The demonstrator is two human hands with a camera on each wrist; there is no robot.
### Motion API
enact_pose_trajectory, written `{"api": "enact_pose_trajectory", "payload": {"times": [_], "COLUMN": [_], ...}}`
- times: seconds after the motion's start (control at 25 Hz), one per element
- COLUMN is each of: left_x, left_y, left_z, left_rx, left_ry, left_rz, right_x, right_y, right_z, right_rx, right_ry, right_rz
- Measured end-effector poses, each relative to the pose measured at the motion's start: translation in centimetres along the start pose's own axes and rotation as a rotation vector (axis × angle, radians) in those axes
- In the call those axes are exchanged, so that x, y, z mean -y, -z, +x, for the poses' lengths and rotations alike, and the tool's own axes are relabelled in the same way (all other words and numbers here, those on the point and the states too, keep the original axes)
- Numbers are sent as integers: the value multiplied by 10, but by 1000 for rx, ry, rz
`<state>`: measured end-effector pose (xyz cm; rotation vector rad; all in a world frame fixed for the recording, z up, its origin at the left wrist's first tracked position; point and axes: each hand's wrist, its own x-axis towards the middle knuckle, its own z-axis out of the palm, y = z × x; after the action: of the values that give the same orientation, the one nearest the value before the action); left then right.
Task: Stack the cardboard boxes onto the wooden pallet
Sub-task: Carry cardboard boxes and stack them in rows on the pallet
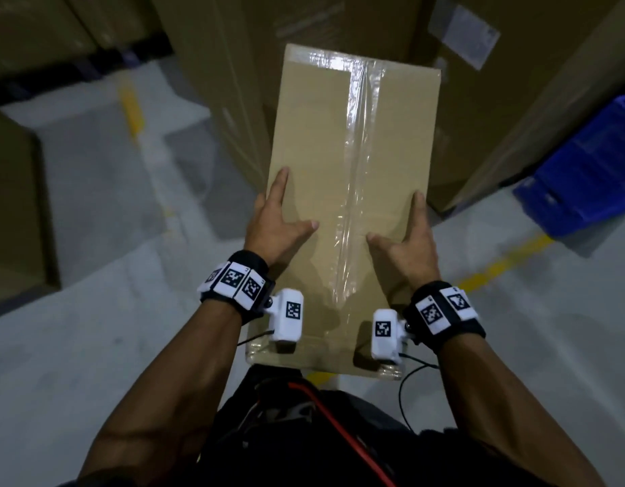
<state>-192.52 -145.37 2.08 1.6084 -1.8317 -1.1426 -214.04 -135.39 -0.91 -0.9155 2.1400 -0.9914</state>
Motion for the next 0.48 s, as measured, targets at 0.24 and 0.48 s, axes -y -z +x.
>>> {"api": "enact_pose_trajectory", "payload": {"times": [0.24, 0.48], "left_x": [27, 87], "left_y": [69, 151], "left_z": [-102, -206], "left_rx": [-235, -484], "left_ry": [103, 231], "left_rz": [-10, -56], "right_x": [48, 100], "right_y": [-28, -101], "right_z": [-70, -159], "right_rx": [209, 433], "right_ry": [194, 335], "right_rz": [-13, -72]}}
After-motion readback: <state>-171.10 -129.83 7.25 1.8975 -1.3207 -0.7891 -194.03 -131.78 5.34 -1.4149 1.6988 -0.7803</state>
